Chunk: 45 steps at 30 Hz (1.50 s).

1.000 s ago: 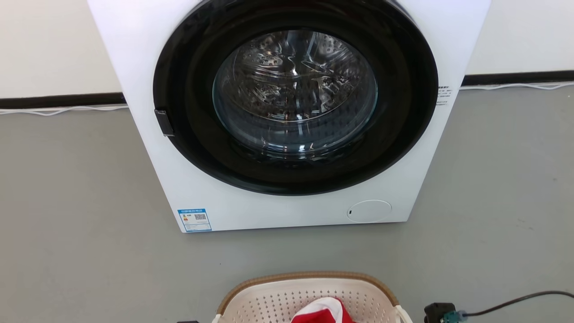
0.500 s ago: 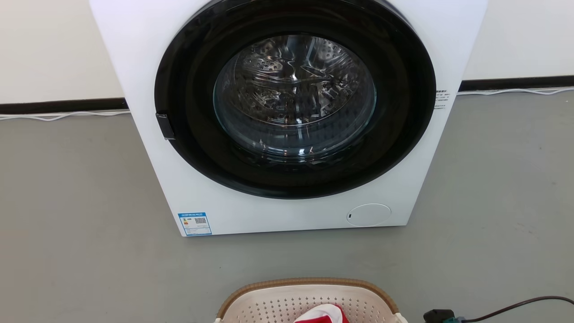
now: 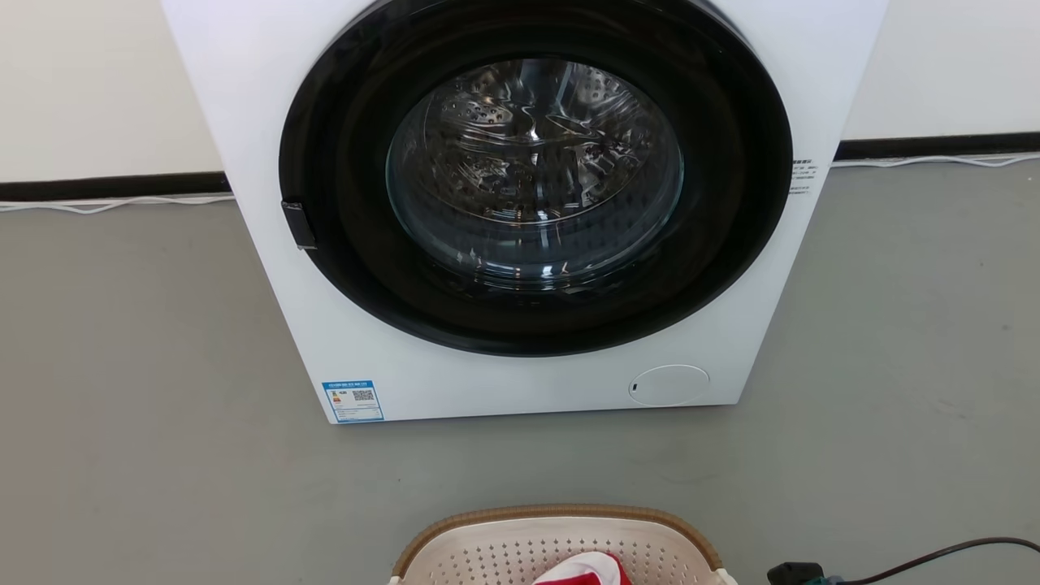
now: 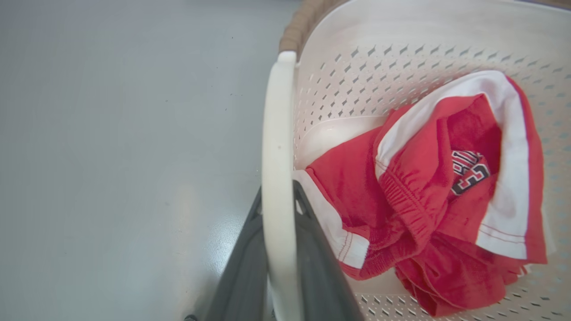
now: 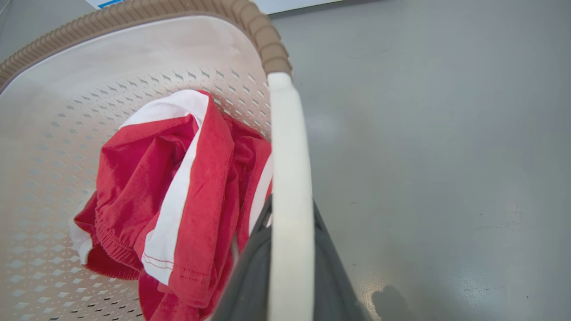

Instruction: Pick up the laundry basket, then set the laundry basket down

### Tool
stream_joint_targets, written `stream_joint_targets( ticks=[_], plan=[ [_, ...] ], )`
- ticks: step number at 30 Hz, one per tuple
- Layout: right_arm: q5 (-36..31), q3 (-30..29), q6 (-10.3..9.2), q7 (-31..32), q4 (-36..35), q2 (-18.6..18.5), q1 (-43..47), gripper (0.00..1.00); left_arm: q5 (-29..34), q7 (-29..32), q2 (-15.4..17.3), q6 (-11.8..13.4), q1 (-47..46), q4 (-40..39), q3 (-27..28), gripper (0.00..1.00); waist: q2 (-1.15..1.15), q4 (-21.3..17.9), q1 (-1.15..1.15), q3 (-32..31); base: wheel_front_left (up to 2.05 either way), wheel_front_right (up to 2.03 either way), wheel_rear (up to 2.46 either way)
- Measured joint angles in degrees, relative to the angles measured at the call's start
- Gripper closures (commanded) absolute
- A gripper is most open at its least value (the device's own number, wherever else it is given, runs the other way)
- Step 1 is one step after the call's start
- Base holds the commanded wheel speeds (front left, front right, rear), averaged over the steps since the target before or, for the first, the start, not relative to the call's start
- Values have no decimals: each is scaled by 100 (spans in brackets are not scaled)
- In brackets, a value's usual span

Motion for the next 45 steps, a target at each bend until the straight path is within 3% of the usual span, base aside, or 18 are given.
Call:
stream_joint_targets(
  ticks=[21, 33, 45],
  plan=[
    [192, 247, 0, -154, 54, -10, -494, 100, -91, -200, 18, 7, -363, 3, -83, 100, 0, 15, 0, 598, 0, 0, 0],
    [-335, -363, 1, -271, 70, -42, -1750, 100, -96, -383, 57, 77, -1522, -45, 18, 100, 0, 65, 0, 1707, 0, 0, 0],
    [-1332, -1428, 1, -510, 85, -97, -2982, 100, 48, -433, 114, 201, -2920, -181, 103, 100, 0, 210, 0, 3263, 0, 0, 0]
  ],
)
